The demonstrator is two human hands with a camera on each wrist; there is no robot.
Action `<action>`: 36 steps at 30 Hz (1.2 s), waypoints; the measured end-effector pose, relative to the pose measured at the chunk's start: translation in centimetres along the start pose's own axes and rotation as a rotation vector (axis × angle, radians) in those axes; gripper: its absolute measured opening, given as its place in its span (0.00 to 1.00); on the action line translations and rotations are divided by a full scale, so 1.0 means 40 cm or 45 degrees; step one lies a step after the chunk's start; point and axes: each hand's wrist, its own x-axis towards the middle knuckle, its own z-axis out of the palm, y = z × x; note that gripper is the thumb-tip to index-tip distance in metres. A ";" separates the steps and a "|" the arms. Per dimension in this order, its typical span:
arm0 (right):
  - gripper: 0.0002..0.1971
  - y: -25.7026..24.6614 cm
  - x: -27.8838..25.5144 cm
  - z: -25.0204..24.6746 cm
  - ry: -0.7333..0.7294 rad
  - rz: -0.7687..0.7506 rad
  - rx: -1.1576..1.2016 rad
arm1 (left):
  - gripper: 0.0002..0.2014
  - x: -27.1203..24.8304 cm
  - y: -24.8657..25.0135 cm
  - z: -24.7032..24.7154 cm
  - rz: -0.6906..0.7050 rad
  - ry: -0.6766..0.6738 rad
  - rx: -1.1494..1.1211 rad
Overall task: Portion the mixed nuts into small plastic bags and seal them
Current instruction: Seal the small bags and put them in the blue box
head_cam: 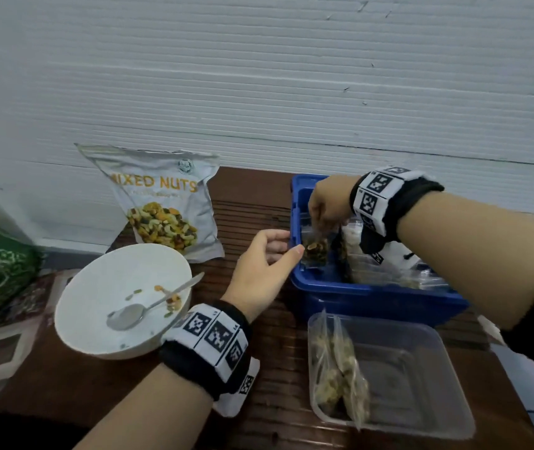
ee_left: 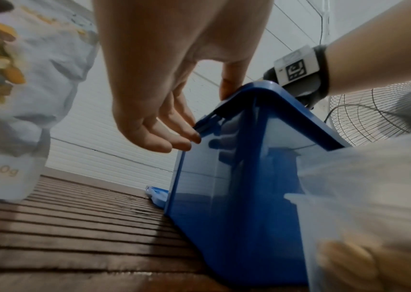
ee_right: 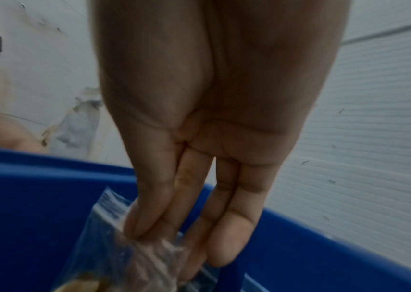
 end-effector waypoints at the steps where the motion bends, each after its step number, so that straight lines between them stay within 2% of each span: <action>1: 0.10 -0.005 0.015 0.003 0.003 0.011 -0.053 | 0.15 0.003 -0.004 0.000 -0.001 -0.004 -0.016; 5: 0.11 -0.024 0.050 0.010 -0.037 0.113 -0.282 | 0.15 0.010 -0.017 -0.006 0.021 -0.022 -0.039; 8: 0.08 -0.016 0.054 0.013 0.042 0.117 -0.251 | 0.15 0.010 -0.019 -0.008 0.032 -0.017 -0.032; 12: 0.08 0.006 0.026 0.003 0.172 0.059 -0.112 | 0.15 -0.001 -0.014 -0.002 -0.001 0.017 -0.031; 18: 0.06 0.006 -0.105 -0.043 0.314 0.039 0.347 | 0.17 -0.055 0.015 0.006 -0.064 0.023 0.080; 22: 0.10 -0.018 -0.220 -0.056 0.212 0.013 0.373 | 0.22 -0.086 0.038 0.010 -0.081 0.001 0.201; 27: 0.03 -0.075 -0.352 0.003 0.090 -0.112 0.366 | 0.21 -0.130 0.074 0.017 -0.108 -0.036 0.295; 32: 0.08 -0.130 -0.402 0.118 -0.057 -0.148 0.294 | 0.21 -0.175 0.087 0.017 -0.121 -0.045 0.369; 36: 0.12 -0.145 -0.412 0.204 -0.033 -0.101 0.154 | 0.24 -0.202 0.095 0.020 -0.143 -0.063 0.420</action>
